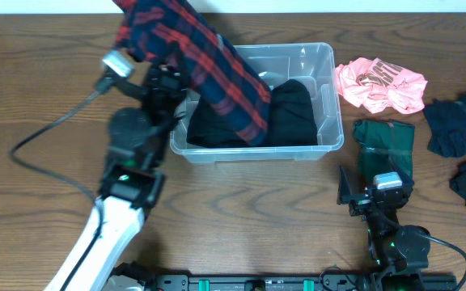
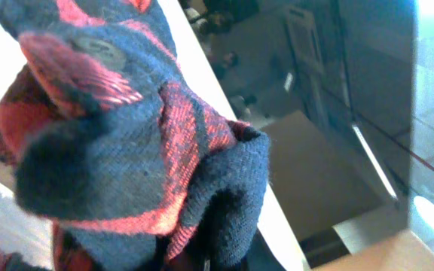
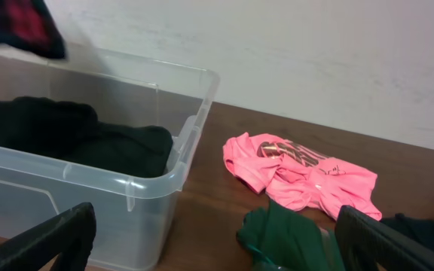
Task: Pack container
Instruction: 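Lift the red-and-navy plaid shirt and carry it into the bin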
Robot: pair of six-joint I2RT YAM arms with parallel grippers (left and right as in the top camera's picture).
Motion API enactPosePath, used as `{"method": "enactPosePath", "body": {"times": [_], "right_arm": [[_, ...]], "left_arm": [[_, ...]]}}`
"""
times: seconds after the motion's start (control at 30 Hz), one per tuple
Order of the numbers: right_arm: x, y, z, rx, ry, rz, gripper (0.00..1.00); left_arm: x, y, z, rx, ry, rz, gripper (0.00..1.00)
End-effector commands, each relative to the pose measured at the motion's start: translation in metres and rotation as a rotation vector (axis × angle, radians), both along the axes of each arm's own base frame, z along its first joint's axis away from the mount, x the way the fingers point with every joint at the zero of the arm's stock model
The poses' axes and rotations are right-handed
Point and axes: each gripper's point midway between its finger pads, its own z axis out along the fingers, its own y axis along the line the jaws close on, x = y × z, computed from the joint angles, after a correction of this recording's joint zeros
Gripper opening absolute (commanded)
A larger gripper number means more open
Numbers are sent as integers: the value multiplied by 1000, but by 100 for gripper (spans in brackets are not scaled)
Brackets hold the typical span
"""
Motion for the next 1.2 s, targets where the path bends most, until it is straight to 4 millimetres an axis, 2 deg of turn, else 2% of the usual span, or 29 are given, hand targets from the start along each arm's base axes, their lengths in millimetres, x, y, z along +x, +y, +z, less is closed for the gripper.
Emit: {"method": "enactPosePath", "body": {"times": [0.0,0.2,0.33,0.47,0.7,0.8,0.93,1.07,1.13,1.17], "right_arm": [[0,-4,0,14,1,-18,99],[0,-4,0,14,1,-18,99],[0,-4,0,14,1,-18,99],[0,-4,0,14,1,-18,99],[0,-4,0,14,1,-18,99],[0,-4,0,14,1,-18,99],[0,-4,0,14,1,-18,99],[0,-4,0,14,1,-18,99],[0,-4,0,14,1,-18,99],[0,-4,0,14,1,-18,99]], "left_arm": [[10,3,2,-42,-27,146,6],[42,-53,-16,-37,5,70,6],[60,-77,-26,-24,26,45,6],[64,-86,-24,-33,25,33,6],[56,-107,-10,-44,6,-11,6],[53,-115,-19,-23,39,-24,6],[52,-115,-37,18,102,9,6],[52,-115,-41,29,117,9,6],[52,-117,-41,30,117,-1,17],[51,-118,-41,31,116,-11,29]]}}
